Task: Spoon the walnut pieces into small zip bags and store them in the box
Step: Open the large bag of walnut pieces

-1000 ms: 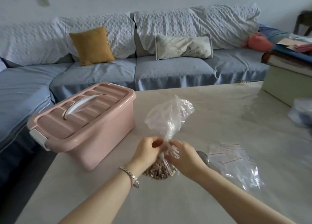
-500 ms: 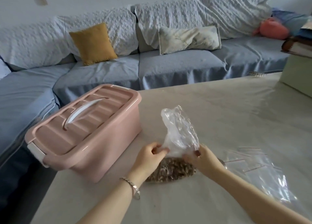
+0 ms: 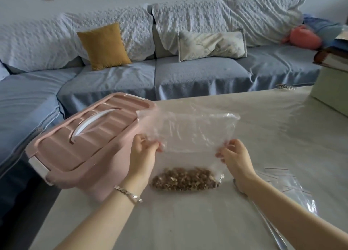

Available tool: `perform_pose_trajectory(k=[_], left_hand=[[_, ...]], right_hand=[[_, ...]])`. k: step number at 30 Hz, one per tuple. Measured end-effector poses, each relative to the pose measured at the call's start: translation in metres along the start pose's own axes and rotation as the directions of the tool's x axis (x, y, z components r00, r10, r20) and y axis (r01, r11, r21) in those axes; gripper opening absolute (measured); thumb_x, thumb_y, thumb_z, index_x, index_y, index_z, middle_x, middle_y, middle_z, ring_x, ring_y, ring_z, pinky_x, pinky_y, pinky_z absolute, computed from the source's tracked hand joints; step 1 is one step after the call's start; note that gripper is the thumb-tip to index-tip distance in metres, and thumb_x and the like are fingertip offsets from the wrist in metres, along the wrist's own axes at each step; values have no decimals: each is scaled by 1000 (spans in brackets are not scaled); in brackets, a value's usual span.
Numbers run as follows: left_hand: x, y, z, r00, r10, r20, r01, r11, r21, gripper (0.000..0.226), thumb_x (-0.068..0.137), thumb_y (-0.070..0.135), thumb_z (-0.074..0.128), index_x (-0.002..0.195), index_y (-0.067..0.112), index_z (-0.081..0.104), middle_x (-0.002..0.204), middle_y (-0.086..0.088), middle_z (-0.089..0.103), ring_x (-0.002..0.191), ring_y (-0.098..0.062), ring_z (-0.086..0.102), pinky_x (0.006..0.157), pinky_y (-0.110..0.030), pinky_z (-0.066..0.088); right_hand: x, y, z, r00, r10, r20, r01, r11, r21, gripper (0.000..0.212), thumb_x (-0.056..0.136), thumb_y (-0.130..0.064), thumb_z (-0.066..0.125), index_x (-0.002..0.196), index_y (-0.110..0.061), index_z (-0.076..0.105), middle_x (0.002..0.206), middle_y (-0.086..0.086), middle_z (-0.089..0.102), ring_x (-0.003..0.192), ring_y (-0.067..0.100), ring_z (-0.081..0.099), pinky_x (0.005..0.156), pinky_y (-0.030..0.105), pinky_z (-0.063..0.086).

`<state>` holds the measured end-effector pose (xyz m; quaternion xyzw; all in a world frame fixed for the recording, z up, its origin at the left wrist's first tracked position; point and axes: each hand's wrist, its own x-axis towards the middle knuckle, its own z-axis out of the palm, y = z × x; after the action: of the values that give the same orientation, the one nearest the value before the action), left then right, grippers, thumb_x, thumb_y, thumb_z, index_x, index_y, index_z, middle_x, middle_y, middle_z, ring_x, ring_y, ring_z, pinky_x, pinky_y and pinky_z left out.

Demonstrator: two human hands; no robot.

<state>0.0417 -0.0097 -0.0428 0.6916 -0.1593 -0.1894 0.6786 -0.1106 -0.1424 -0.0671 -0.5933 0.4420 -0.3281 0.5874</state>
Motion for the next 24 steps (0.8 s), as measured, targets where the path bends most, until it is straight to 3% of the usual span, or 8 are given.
perform_pose_trajectory(k=[4, 6, 10, 13, 16, 18, 21, 24], left_hand=[[-6, 24, -11, 957, 262, 127, -274, 957, 92, 62, 77, 0, 64, 116, 41, 38, 114, -3, 57, 100, -18, 58, 80, -18, 47], [-9, 43, -18, 823, 507, 255, -561, 794, 235, 74, 80, -2, 61, 123, 52, 34, 120, 3, 50, 93, -12, 58, 73, -16, 50], [-5, 64, -28, 367, 616, 697, -819, -140, 556, 39, 73, 1, 61, 106, 23, 66, 117, -8, 57, 86, -28, 61, 63, -36, 54], [-4, 53, -28, 268, 451, 852, -734, -478, 483, 20, 67, 7, 65, 78, 22, 71, 86, 3, 65, 83, -22, 53, 68, -33, 47], [-3, 37, -30, 170, 446, 879, -771, -496, 400, 33, 72, 6, 46, 87, 22, 70, 75, 5, 61, 83, -20, 40, 68, -36, 42], [-4, 35, -31, 213, 497, 841, -793, -414, 446, 42, 69, 2, 47, 94, 25, 71, 71, 2, 56, 77, -19, 35, 56, -33, 47], [-11, 37, -29, 227, 441, 868, -822, -390, 414, 28, 60, 0, 69, 75, 23, 71, 78, 1, 53, 78, -19, 35, 53, -29, 46], [-23, 39, -27, 238, 334, 912, -908, -256, 331, 25, 69, 15, 46, 57, 18, 68, 104, 2, 60, 95, -18, 43, 71, -31, 46]], right_hand=[[-10, -47, 0, 933, -320, 163, 314, 948, 62, 64, 79, 0, 66, 123, -32, 32, 98, -6, 54, 75, 5, 57, 61, 10, 49], [-8, -67, -2, 804, -562, 192, 588, 799, -127, 68, 78, -5, 68, 124, -40, 32, 105, -8, 50, 81, 6, 58, 70, 13, 50], [-11, -86, -11, 456, -735, 502, 875, 267, -403, 35, 80, 7, 58, 99, -20, 69, 103, -4, 60, 91, 15, 59, 76, 25, 48], [-18, -86, -12, 504, -454, 735, 860, 187, -475, 51, 85, 7, 44, 123, -25, 55, 113, -10, 55, 99, 8, 52, 87, 24, 44], [-19, -80, -13, 544, -246, 802, 839, 161, -520, 62, 86, 5, 36, 133, -35, 39, 124, -14, 50, 102, 7, 51, 85, 21, 40], [-20, -79, -16, 572, -175, 801, 820, 134, -556, 62, 85, 3, 34, 129, -39, 44, 117, -13, 51, 100, 11, 54, 82, 21, 41], [-20, -78, -21, 584, -57, 809, 811, 28, -584, 55, 85, 0, 33, 115, -40, 58, 86, -19, 40, 82, 9, 47, 72, 17, 33], [-26, -74, -21, 610, 145, 779, 777, 84, -624, 47, 86, -4, 35, 109, -34, 63, 84, -22, 49, 84, 8, 45, 77, 19, 35]])
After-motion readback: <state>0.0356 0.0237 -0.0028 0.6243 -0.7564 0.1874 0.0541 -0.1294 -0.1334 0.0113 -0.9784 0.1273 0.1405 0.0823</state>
